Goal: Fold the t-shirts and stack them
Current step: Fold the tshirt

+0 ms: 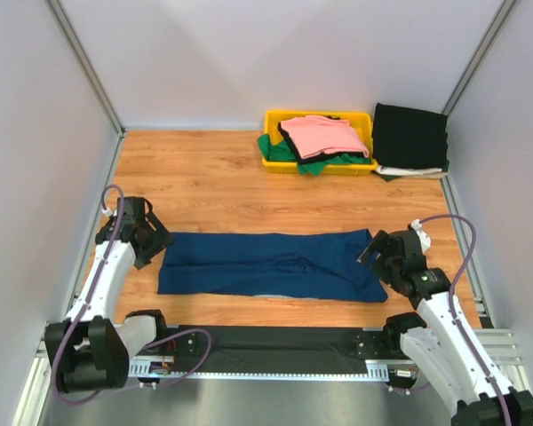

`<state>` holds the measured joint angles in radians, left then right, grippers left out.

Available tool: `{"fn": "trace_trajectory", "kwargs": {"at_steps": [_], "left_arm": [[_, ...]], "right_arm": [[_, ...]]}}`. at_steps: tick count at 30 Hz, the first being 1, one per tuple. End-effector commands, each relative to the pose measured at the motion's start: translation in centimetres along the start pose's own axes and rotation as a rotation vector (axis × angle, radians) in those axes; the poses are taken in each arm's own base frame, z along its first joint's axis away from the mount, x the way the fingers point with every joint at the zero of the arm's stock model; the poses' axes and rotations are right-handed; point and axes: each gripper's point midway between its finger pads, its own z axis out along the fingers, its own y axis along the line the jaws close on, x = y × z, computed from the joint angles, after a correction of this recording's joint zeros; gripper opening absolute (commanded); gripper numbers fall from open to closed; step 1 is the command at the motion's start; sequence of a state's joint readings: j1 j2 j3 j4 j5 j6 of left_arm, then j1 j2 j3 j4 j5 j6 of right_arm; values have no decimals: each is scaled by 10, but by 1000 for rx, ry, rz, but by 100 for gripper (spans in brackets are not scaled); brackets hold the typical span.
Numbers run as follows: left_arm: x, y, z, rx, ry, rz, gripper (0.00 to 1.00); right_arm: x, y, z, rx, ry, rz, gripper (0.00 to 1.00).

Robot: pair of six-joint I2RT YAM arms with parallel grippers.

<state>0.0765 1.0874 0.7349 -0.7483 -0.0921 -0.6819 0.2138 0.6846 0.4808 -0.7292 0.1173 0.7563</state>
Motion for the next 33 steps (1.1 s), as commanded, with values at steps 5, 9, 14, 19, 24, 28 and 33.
{"fn": "trace_trajectory", "kwargs": {"at_steps": [5, 9, 14, 19, 24, 28, 33], "left_arm": [[-25, -13, -30, 95, -145, 20, 81], [-6, -54, -25, 181, -108, 202, 81], [53, -77, 24, 135, 145, 354, 79], [91, -72, 58, 85, 310, 394, 72], [97, -73, 47, 105, 316, 381, 71], [126, -75, 27, 206, 424, 315, 71], [173, -62, 4, 281, 499, 257, 70]], "right_arm": [[-16, 29, -12, -96, -52, 176, 96], [12, 45, 6, -76, 76, 131, 97], [52, 56, 47, 8, 220, 88, 98], [85, 88, 69, 47, 328, -56, 99], [85, 157, 101, 13, 376, -160, 97], [71, 221, 137, -23, 404, -318, 93], [89, 285, 179, -86, 516, -459, 90]]}}
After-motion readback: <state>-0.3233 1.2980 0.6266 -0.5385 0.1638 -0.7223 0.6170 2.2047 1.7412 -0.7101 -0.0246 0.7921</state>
